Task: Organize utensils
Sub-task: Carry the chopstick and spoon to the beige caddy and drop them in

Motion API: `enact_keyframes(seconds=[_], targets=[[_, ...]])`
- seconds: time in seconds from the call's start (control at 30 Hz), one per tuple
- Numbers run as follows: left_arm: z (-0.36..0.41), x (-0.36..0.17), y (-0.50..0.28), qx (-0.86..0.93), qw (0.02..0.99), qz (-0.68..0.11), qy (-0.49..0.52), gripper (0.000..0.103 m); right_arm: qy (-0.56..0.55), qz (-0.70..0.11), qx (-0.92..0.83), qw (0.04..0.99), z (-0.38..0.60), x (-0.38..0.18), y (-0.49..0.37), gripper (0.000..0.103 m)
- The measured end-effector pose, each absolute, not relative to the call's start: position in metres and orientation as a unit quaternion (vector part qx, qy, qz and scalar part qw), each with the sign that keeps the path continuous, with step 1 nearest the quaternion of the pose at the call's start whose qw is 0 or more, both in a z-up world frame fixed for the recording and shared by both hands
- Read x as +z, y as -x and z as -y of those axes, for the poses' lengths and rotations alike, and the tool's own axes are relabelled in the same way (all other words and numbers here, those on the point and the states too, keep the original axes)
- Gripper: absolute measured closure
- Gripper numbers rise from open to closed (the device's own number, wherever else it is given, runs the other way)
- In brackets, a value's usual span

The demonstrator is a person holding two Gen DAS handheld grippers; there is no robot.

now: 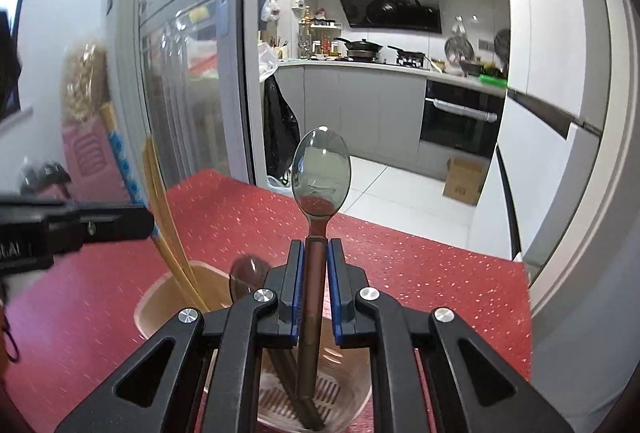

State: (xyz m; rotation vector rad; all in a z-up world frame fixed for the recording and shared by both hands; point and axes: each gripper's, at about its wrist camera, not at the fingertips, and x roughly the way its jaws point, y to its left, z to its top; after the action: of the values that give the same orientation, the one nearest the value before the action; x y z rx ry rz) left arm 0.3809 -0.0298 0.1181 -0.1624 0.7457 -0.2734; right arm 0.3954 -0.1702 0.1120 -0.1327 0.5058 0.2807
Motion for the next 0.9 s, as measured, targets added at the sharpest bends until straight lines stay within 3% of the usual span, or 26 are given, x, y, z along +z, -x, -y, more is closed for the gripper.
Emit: enact_keyframes(seconds=[0.73, 0.9], targets=[[0.018, 0.081, -0.351, -0.1, 0.917, -0.383, 0.043, 0.068, 0.116, -0.282, 0.155, 0.94, 0.159, 0.077, -0.376, 0.089], [0.006, 0.075, -0.332, -0.09, 0.915, -0.388, 0.056, 0.068, 0.102, -0.29, 0.152, 0.94, 0.163, 0.085, -0.372, 0.074]])
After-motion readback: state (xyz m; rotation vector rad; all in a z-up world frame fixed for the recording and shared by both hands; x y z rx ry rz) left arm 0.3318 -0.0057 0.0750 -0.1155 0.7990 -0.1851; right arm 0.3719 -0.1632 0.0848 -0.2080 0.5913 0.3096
